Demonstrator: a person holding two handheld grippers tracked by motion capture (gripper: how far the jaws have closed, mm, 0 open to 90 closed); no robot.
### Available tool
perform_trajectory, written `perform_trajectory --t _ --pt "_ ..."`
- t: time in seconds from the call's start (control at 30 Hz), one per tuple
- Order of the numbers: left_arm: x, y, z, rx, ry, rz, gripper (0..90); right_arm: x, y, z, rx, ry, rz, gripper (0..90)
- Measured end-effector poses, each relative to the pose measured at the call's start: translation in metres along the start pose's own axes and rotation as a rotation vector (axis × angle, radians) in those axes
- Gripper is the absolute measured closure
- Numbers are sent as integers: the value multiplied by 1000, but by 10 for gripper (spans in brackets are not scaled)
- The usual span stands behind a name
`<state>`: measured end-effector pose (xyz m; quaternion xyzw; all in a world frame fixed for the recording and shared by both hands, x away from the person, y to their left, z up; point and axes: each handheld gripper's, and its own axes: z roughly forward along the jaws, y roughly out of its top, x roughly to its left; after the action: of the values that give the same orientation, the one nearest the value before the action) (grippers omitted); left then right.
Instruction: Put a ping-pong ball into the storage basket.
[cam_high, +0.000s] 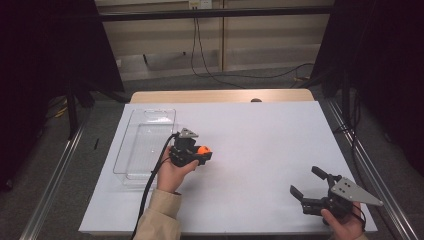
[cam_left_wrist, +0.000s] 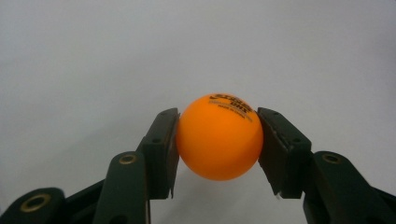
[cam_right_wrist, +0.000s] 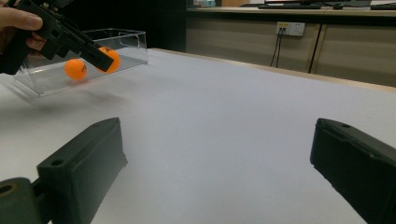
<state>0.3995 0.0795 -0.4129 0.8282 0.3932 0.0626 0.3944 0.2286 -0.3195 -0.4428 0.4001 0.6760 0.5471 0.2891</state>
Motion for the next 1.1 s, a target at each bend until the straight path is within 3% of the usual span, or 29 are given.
perform_trajectory --t 1.1 --pt "-1 7 -16 -30 14 -11 510 0 0 -1 -2 1 3 29"
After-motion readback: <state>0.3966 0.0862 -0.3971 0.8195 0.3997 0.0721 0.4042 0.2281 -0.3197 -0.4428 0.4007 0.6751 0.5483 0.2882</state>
